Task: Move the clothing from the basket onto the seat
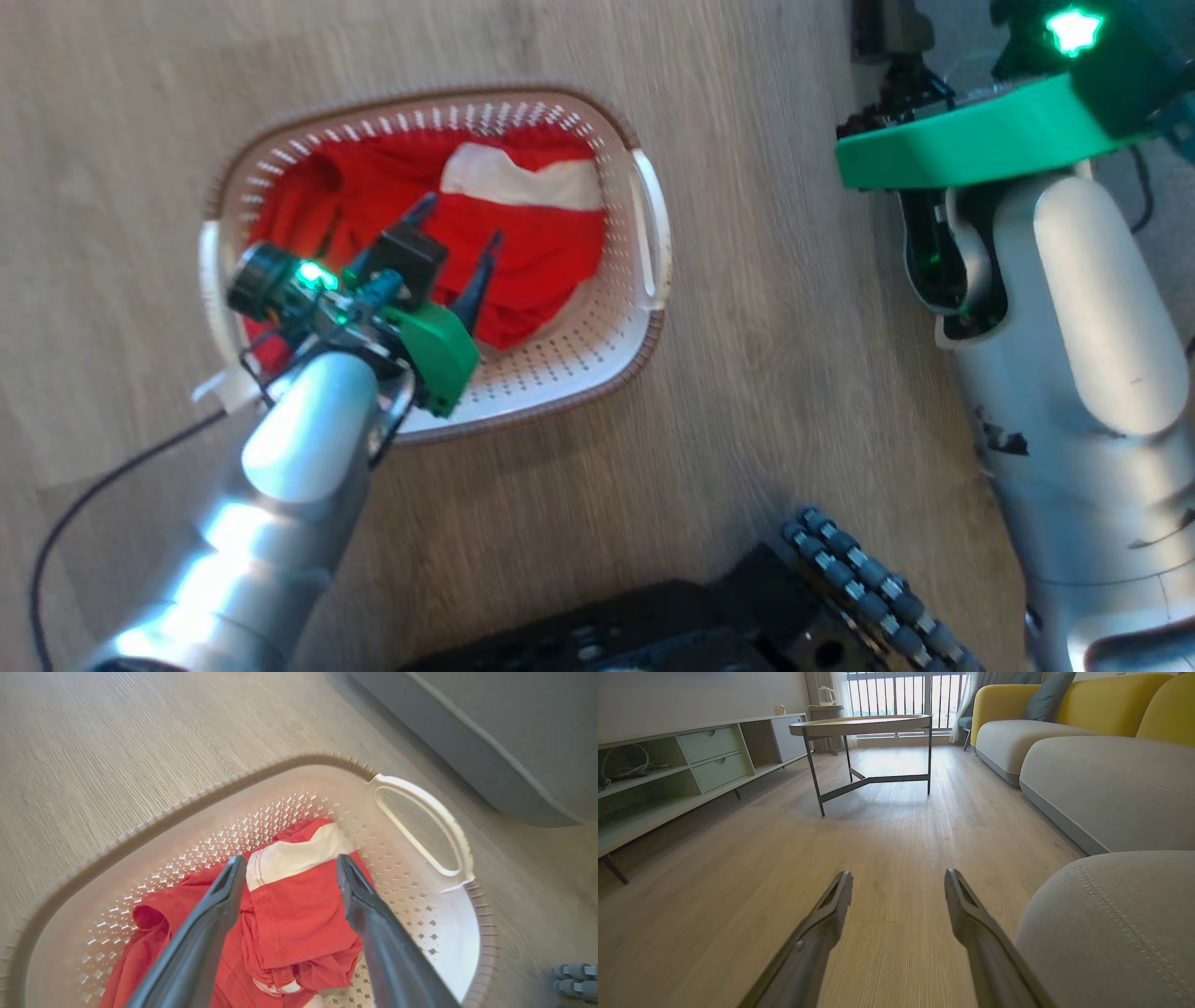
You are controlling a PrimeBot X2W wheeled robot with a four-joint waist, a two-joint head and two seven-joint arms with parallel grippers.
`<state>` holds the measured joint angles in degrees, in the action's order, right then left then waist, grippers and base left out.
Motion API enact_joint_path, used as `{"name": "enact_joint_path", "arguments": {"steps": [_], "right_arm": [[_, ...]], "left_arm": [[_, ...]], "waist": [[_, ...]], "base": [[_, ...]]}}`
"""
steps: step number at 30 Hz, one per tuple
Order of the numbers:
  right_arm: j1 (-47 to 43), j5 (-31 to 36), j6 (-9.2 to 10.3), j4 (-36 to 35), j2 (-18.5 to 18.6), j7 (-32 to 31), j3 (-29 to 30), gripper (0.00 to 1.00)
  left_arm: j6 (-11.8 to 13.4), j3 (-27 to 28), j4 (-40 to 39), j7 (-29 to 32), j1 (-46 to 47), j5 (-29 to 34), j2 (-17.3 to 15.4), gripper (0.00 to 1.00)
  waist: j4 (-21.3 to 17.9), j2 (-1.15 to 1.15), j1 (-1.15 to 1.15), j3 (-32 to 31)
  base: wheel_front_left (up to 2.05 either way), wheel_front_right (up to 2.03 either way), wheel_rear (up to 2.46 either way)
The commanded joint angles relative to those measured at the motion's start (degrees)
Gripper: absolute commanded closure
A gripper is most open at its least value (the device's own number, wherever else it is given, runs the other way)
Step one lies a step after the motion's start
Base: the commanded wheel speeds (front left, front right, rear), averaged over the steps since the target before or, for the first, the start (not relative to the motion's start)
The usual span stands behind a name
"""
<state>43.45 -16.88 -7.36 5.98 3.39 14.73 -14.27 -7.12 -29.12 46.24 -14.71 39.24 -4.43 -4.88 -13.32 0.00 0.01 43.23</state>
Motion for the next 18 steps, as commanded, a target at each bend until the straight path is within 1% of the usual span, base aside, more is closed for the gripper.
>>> {"name": "enact_joint_path", "arguments": {"steps": [1, 7, 8, 12, 16, 18], "right_arm": [[0.52, -0.87, -0.13, -2.77, -0.51, 0.27, -1.19, 0.0], [1.62, -3.0, -0.13, -4.68, -0.51, 0.27, -1.6, 0.0], [1.62, -3.0, -0.13, -4.68, -0.51, 0.27, -1.6, 0.0], [1.34, -4.37, -0.13, -5.37, -0.51, 0.27, -1.78, 0.0], [1.05, -5.78, -0.13, -6.06, -0.51, 0.27, -1.93, 0.0], [0.68, -5.99, -0.13, -6.31, -0.51, 0.27, -1.72, 0.0]], "left_arm": [[-0.35, 0.77, 0.5, -0.29, 1.3, 0.79, -1.49, 0.0], [-0.36, -1.41, 7.71, -0.29, 6.44, 1.02, -2.05, 0.0], [-0.36, -1.41, 7.71, -0.29, 6.44, 1.02, -2.05, 0.0], [-0.36, -2.7, 14.89, 0.66, 10.37, 1.34, -2.0, 0.0], [0.17, -4.2, 19.55, 1.6, 13.86, 2.84, -2.5, 0.0], [0.53, -4.87, 21.44, 1.9, 14.82, 3.38, -2.49, 0.0]], "waist": [[-2.9, 0.0, -0.01, 4.07], [-5.42, 0.0, -0.01, 8.01], [-5.42, 0.0, -0.01, 8.01], [-7.05, 0.0, -0.01, 10.09], [-8.66, 0.0, -0.01, 12.01], [-8.77, 0.0, -0.01, 12.32]], "base": [[0.0, 0.0, 0.0], [0.0, 0.0, 0.0], [0.0, 0.0, 0.0], [0.0, 0.0, 0.0], [0.0, 0.0, 0.0], [0.0, 0.0, 0.0]]}}
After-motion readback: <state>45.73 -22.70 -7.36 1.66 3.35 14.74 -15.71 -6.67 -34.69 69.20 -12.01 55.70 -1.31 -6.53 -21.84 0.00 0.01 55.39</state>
